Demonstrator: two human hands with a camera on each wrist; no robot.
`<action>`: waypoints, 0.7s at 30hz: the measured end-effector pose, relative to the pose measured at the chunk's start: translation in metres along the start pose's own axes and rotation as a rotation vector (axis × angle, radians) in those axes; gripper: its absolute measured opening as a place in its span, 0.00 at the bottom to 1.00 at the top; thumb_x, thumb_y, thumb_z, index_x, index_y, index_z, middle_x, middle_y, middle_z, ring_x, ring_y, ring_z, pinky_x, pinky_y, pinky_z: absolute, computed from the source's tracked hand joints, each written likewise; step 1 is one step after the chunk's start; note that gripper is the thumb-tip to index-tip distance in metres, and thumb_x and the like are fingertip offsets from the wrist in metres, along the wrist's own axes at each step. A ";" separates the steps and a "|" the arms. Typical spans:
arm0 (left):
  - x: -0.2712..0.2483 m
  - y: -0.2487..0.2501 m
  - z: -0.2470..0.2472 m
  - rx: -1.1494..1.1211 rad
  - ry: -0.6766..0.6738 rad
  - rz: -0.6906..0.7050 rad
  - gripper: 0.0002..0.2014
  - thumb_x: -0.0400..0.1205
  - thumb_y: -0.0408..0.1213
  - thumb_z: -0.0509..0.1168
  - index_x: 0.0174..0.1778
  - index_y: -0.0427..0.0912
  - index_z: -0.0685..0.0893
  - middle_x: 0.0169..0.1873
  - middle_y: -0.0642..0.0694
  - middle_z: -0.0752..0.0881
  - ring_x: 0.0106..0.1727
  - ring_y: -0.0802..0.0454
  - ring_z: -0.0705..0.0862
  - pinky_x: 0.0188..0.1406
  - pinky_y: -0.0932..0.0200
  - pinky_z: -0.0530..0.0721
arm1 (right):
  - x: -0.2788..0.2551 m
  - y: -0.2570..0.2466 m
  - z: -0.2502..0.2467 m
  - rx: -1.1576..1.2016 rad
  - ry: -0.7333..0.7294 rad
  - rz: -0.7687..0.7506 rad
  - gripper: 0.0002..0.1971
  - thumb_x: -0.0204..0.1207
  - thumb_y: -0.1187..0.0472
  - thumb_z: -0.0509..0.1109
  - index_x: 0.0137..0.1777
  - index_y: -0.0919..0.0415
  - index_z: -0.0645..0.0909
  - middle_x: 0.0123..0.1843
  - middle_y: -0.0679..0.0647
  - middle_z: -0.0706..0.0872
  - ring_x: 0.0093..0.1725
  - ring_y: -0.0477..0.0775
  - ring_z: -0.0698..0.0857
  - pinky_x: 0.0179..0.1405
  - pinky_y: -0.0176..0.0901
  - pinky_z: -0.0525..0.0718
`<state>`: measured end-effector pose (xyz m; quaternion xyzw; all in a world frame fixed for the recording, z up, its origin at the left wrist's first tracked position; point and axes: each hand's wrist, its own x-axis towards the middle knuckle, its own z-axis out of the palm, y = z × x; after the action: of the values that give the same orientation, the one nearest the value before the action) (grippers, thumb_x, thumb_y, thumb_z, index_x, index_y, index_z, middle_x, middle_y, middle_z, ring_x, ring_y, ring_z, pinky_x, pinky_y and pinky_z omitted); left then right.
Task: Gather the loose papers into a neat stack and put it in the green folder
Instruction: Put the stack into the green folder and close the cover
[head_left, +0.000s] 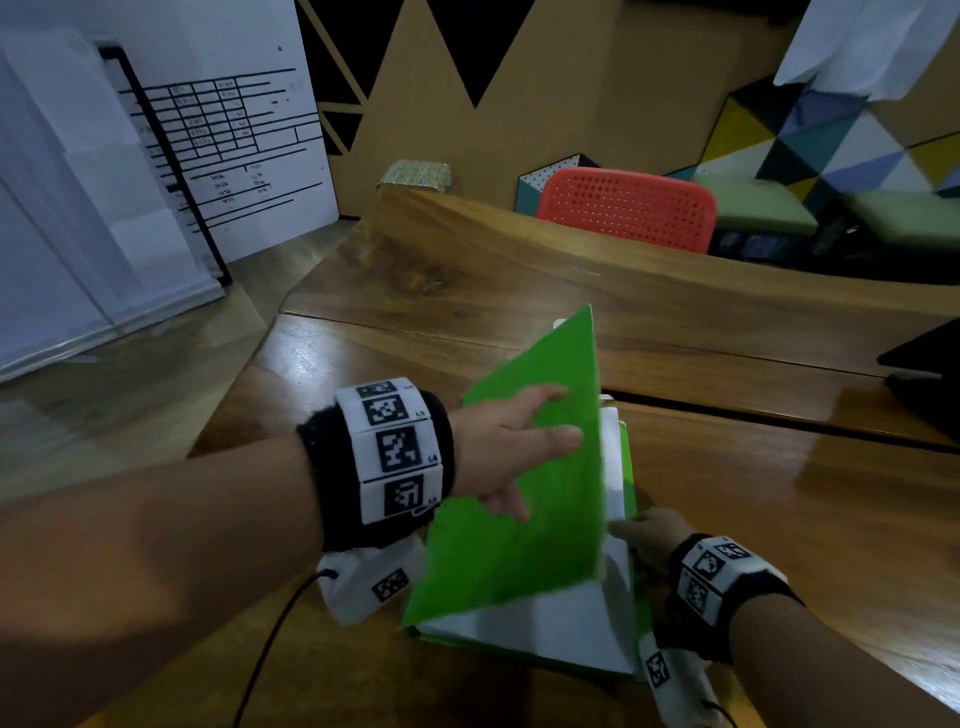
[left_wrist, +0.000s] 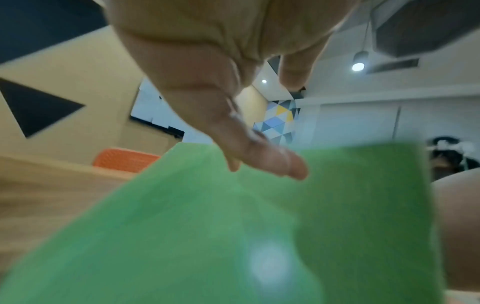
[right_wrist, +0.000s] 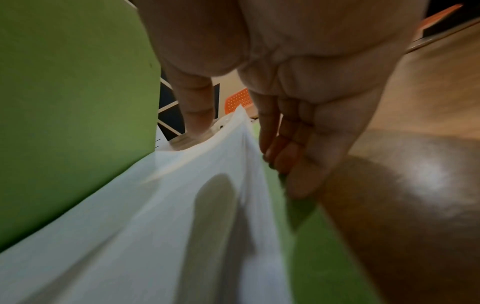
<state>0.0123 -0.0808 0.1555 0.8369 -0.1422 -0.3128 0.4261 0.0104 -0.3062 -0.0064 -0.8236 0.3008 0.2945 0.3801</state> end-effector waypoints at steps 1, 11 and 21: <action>0.006 -0.003 0.006 -0.093 -0.048 0.004 0.26 0.84 0.49 0.55 0.78 0.55 0.57 0.68 0.45 0.78 0.35 0.50 0.84 0.38 0.53 0.84 | 0.002 0.006 -0.007 0.027 -0.009 -0.002 0.17 0.78 0.52 0.66 0.31 0.61 0.76 0.30 0.56 0.78 0.27 0.53 0.76 0.32 0.42 0.78; 0.069 -0.128 -0.005 0.461 0.200 -0.561 0.26 0.82 0.51 0.55 0.71 0.37 0.72 0.71 0.39 0.77 0.69 0.41 0.77 0.69 0.50 0.75 | -0.003 0.049 -0.030 0.340 -0.001 0.047 0.19 0.83 0.54 0.59 0.60 0.72 0.78 0.37 0.58 0.80 0.36 0.55 0.78 0.32 0.48 0.77; 0.080 -0.143 0.059 0.331 0.248 -0.673 0.22 0.83 0.43 0.57 0.71 0.36 0.70 0.69 0.35 0.74 0.67 0.38 0.77 0.65 0.51 0.77 | -0.001 0.039 0.010 -0.067 0.172 0.008 0.17 0.79 0.54 0.64 0.57 0.67 0.82 0.49 0.60 0.84 0.46 0.57 0.82 0.47 0.44 0.80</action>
<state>0.0313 -0.0724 -0.0169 0.9255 0.1442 -0.3046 0.1728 -0.0205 -0.3183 -0.0283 -0.8568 0.3257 0.2343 0.3238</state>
